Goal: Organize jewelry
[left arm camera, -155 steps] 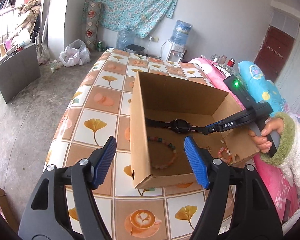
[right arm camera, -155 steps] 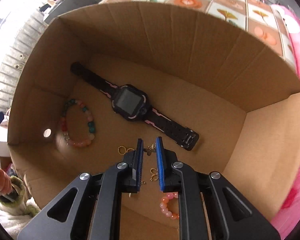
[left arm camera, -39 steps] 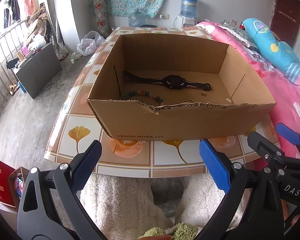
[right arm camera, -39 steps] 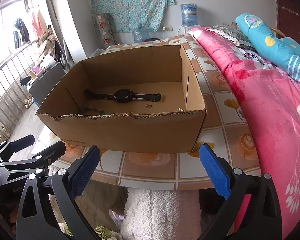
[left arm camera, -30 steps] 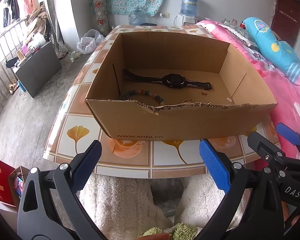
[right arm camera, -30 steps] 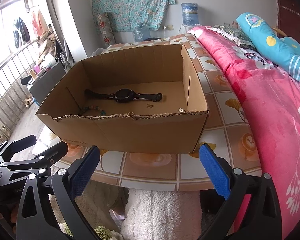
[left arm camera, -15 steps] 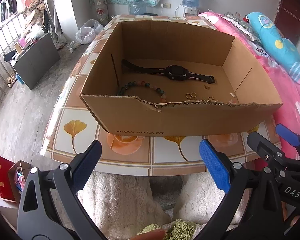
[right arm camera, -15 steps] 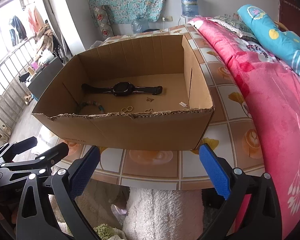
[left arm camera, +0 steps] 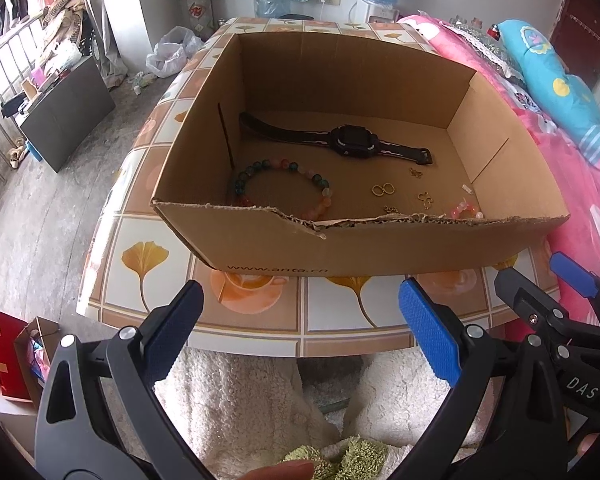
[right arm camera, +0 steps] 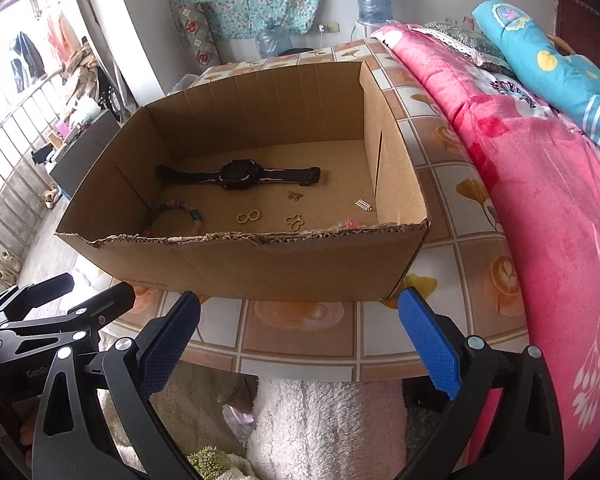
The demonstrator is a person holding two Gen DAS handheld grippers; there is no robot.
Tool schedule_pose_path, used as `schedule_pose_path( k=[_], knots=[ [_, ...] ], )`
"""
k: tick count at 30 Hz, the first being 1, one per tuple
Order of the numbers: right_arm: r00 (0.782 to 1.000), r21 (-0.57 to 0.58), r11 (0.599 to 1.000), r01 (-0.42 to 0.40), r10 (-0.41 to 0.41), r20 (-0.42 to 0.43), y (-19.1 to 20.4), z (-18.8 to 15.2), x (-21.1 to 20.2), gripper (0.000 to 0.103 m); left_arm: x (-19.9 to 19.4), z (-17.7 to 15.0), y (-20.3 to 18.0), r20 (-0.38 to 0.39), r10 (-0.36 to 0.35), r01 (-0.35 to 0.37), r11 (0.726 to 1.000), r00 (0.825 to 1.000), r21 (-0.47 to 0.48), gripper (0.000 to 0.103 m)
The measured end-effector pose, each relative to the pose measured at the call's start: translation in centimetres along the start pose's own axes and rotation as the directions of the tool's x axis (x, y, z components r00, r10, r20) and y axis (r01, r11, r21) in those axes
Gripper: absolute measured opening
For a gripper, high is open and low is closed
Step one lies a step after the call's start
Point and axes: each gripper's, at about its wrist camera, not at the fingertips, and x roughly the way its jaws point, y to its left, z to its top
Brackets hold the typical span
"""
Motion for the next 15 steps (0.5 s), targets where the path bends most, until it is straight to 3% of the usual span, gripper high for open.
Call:
schedule_pose_path(
  k=[15],
  knots=[
    [1.0,0.018,1.0,-0.003,0.004,-0.014,0.04,0.33,0.53,0.097,0.47,0.44,0.07,-0.009,0.0,0.0,1.0,1.0,0.001,0.094]
  ],
)
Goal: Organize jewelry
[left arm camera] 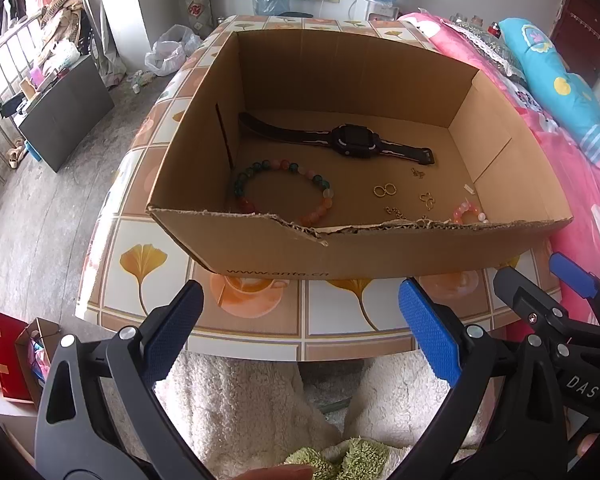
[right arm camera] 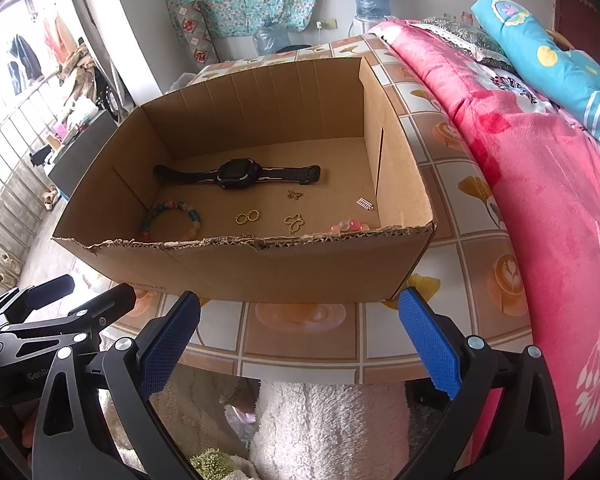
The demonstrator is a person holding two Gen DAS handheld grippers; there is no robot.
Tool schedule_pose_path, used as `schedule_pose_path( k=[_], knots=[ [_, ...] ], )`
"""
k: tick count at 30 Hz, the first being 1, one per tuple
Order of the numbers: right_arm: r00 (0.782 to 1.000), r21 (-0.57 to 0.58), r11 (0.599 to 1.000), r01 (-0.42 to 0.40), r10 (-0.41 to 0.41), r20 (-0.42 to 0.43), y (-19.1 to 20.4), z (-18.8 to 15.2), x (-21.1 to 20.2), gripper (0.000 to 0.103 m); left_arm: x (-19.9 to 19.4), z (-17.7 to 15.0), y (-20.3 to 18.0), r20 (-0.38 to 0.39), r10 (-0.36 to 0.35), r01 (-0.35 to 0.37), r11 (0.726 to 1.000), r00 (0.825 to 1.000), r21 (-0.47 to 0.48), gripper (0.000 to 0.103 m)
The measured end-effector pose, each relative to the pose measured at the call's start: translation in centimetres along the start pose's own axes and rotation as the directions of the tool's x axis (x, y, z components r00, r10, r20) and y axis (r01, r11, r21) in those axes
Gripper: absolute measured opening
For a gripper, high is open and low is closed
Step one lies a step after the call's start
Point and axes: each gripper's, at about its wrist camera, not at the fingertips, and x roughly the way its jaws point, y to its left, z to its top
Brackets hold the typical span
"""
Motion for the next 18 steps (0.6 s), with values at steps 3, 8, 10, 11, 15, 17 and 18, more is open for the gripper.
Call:
schedule_pose_path(
  k=[3,8,10,11,15,17,18],
  knots=[
    [1.0,0.004,1.0,-0.008,0.008,-0.007,-0.14,0.03,0.19,0.097,0.02,0.04,0.03,-0.001,0.0,0.0,1.0,1.0,0.0,0.094],
    [1.0,0.005,1.0,-0.009,0.009,-0.009,-0.31,0.08,0.33,0.097,0.06,0.07,0.03,-0.002,-0.002,0.002,1.0,1.0,0.002,0.094],
    [1.0,0.005,1.0,-0.008,0.009,-0.009,-0.35,0.16,0.32,0.097,0.1,0.18,-0.02,-0.004,-0.004,0.004,1.0,1.0,0.003,0.094],
    [1.0,0.006,1.0,-0.009,0.009,-0.008,-0.37,0.18,0.33,0.097,0.14,0.21,-0.1,-0.005,-0.004,0.004,1.0,1.0,0.005,0.094],
    [1.0,0.013,1.0,-0.011,0.011,-0.014,-0.41,0.29,0.34,0.097,0.21,0.52,-0.31,-0.016,0.002,-0.002,1.0,1.0,0.013,0.094],
    [1.0,0.016,1.0,-0.01,0.01,-0.017,-0.43,0.4,0.36,0.097,0.32,0.71,-0.31,-0.027,0.0,0.001,1.0,1.0,0.012,0.094],
    [1.0,0.017,1.0,-0.009,0.009,-0.018,-0.44,0.41,0.33,0.097,0.37,0.78,-0.34,-0.032,0.0,0.001,1.0,1.0,0.012,0.094]
  ],
)
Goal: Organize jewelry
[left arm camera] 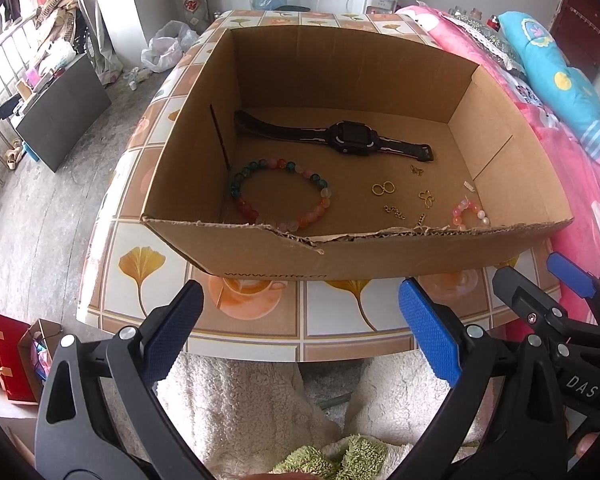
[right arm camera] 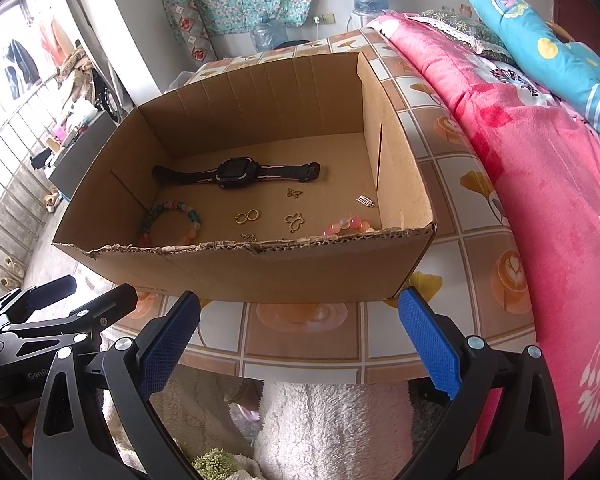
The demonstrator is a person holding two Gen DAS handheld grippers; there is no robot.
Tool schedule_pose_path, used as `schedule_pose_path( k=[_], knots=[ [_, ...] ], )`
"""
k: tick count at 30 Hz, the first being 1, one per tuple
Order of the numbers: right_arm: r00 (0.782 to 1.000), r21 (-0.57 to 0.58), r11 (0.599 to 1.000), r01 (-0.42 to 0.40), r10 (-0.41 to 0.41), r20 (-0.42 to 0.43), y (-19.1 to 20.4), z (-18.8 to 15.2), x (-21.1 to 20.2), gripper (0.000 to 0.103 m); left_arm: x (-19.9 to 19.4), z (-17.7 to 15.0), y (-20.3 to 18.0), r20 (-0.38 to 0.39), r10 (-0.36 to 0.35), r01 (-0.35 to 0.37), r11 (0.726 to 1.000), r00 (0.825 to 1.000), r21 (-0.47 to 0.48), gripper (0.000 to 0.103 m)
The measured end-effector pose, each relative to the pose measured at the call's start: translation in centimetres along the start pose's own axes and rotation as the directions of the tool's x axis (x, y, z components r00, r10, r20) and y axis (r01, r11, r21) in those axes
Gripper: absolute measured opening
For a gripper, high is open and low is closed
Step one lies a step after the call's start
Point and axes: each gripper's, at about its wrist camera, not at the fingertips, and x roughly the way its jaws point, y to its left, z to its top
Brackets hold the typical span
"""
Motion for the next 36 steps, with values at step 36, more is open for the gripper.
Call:
schedule_pose_path(
  k=[36],
  knots=[
    [0.999,0.034,0.999,-0.008,0.009,-0.041,-0.41,0.6,0.75,0.097,0.05,0.76,-0.07,-0.026,0.01,-0.01,1.0,1.0,0.003,0.094]
  ],
)
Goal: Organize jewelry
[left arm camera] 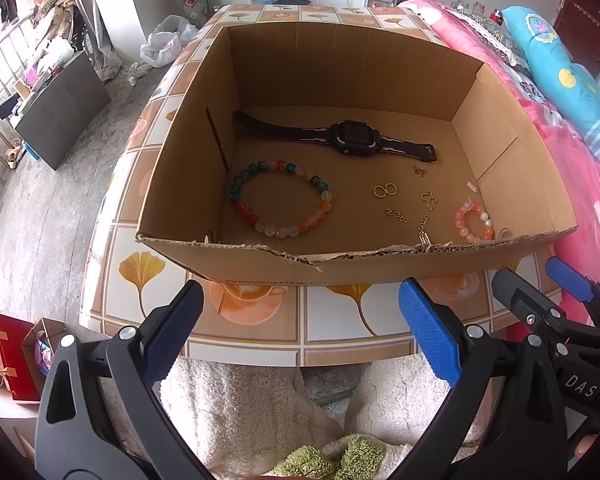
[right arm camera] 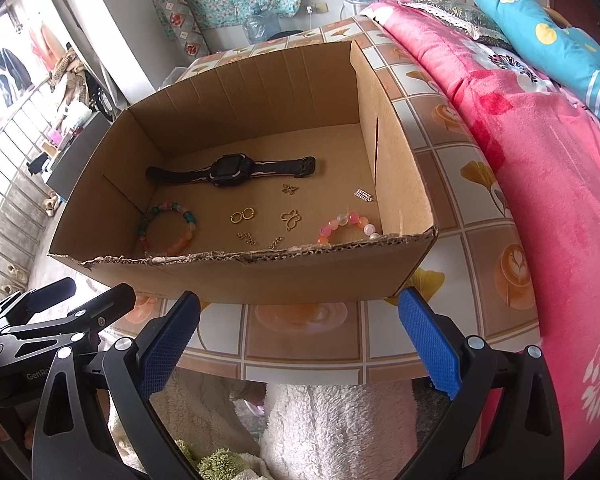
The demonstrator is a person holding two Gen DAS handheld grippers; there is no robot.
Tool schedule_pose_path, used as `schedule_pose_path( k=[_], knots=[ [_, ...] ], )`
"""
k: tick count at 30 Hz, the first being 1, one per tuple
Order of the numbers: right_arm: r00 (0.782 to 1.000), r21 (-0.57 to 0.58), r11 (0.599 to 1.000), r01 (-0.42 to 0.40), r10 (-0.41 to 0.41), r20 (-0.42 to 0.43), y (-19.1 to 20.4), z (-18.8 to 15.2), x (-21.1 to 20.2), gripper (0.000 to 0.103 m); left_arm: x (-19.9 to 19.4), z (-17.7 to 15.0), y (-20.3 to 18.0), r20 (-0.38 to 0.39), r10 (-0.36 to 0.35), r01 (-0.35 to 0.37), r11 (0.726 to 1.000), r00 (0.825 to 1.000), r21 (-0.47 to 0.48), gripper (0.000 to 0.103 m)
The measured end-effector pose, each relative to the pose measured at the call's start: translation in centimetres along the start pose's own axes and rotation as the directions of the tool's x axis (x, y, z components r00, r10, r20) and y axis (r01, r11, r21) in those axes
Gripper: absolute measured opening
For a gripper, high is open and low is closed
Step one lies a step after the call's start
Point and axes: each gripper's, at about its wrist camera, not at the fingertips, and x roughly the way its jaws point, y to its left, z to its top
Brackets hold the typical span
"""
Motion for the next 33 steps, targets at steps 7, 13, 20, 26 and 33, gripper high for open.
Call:
schedule_pose_path(
  k=[7,13,20,26,33],
  knots=[
    [1.0,-0.001,1.0,0.001,-0.001,0.001,-0.02,0.07,-0.05,0.097,-0.04,0.09,0.05,0.004,0.0,0.0,1.0,1.0,0.0,0.094],
    [1.0,-0.002,1.0,0.002,-0.002,0.002,-0.03,0.14,-0.13,0.097,-0.12,0.13,0.1,0.005,-0.003,0.003,1.0,1.0,-0.002,0.094],
    [1.0,-0.002,1.0,0.002,-0.002,0.002,-0.03,0.25,-0.23,0.097,-0.15,0.13,0.11,0.005,-0.004,0.004,1.0,1.0,-0.003,0.094],
    [1.0,-0.002,1.0,0.003,-0.003,0.002,-0.01,0.2,-0.22,0.097,-0.15,0.12,0.1,0.006,-0.004,0.004,1.0,1.0,-0.004,0.094],
    [1.0,-0.001,1.0,0.002,-0.002,0.0,-0.01,0.36,-0.43,0.097,-0.21,0.13,0.2,0.006,-0.006,0.006,1.0,1.0,-0.005,0.094]
  ],
)
